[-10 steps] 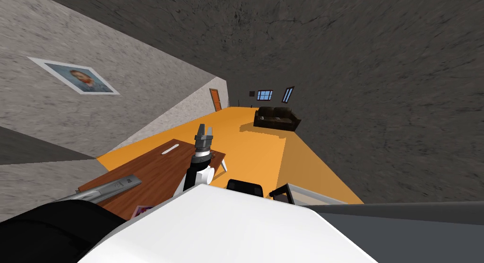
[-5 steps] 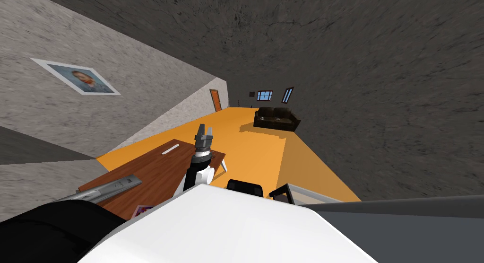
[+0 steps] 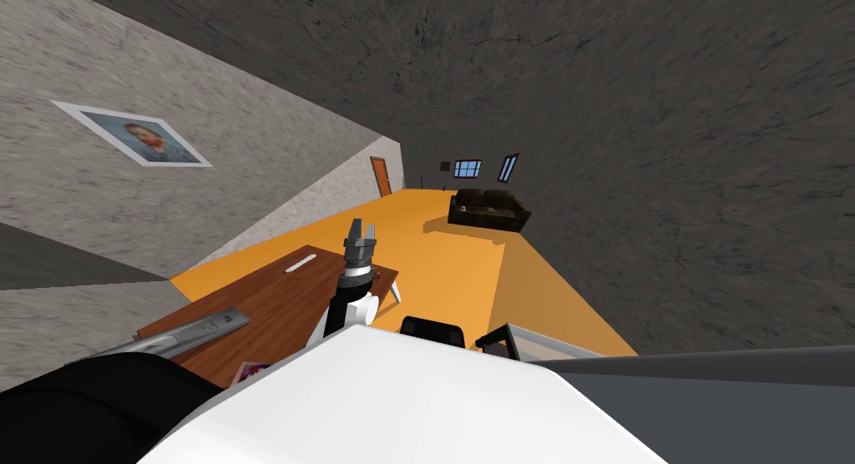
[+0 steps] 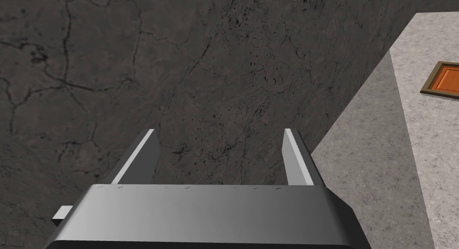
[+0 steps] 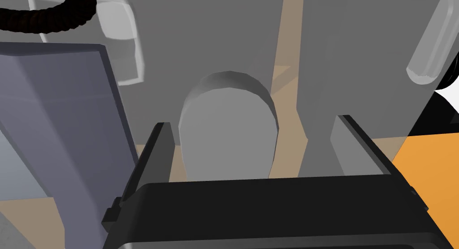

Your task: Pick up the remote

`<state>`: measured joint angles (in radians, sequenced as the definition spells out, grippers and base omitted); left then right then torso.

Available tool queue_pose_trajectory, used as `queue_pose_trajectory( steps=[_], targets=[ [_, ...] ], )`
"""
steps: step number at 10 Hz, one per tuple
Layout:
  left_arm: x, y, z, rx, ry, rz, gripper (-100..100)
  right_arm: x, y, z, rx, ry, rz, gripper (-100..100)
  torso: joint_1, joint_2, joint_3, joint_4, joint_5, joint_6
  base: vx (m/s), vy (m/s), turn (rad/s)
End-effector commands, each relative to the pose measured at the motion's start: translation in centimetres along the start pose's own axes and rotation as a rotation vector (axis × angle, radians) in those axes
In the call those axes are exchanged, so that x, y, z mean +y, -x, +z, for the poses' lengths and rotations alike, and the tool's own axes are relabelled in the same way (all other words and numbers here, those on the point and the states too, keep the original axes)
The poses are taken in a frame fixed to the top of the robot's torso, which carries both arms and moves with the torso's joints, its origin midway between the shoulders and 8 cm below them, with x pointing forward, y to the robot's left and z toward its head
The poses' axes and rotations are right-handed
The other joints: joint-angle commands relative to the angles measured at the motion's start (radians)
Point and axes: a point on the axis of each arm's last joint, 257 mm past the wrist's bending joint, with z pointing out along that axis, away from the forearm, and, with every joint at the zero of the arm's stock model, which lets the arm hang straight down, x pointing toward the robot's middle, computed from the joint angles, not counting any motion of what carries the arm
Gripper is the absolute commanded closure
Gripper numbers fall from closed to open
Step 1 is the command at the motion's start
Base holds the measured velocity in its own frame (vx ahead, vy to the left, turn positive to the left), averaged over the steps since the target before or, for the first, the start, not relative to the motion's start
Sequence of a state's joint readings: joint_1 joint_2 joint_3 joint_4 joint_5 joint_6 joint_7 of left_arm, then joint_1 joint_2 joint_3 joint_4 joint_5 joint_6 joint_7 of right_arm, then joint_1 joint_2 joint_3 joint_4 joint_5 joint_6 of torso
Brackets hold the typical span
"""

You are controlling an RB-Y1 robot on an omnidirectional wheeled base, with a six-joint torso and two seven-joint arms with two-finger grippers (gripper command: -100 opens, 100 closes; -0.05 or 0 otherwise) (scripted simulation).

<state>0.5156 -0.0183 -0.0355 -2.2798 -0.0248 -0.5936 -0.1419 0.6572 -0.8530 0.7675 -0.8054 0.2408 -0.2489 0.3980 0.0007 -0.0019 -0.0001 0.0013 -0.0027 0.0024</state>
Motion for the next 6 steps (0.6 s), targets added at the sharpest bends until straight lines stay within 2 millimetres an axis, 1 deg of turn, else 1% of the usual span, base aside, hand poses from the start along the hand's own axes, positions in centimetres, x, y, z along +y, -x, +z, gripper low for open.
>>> queue_pose_trajectory(
  steps=[1, 2, 3, 4, 5, 6],
  targets=[
    [0.00, 0.00, 0.00, 0.000, 0.000, 0.000, 0, 1.08, 0.01, 0.81, -0.001, 0.003, 0.007, -100, 0.000, 0.000, 0.000, 0.000, 0.000, 0.000, 0.000, 0.000, 0.000],
    [0.00, 0.00, 0.00, 0.000, 0.000, 0.000, 0, 1.08, 0.01, 0.81, -0.001, 0.003, 0.007, -100, 0.000, 0.000, 0.000, 0.000, -0.001, 0.000, 0.000, 0.000, 0.000],
    [0.00, 0.00, 0.00, 0.000, 0.000, 0.000, 0, 1.66, 0.10, 1.30, -0.001, 0.003, 0.010, -100, -0.001, 0.001, 0.001, 0.001, -0.003, 0.000, 0.000, 0.000, 0.000],
    [0.00, 0.00, 0.00, 0.000, 0.000, 0.000, 0, 0.87, 0.01, 0.91, 0.003, -0.003, 0.006, -100, -0.003, 0.001, 0.002, 0.003, -0.008, 0.000, 0.000, 0.000, 0.000],
    [0.00, 0.00, 0.00, 0.000, 0.000, 0.000, 0, 0.87, 0.00, 0.94, 0.004, -0.004, 0.007, 100, -0.005, 0.002, 0.003, 0.003, -0.009, 0.000, 0.000, 0.000, 0.000],
    [0.00, 0.00, 0.00, 0.000, 0.000, 0.000, 0, 0.75, 0.00, 0.91, 0.004, -0.006, 0.006, 100, -0.006, 0.003, 0.003, 0.004, -0.009, 0.000, 0.000, 0.000, 0.000]
  ],
)
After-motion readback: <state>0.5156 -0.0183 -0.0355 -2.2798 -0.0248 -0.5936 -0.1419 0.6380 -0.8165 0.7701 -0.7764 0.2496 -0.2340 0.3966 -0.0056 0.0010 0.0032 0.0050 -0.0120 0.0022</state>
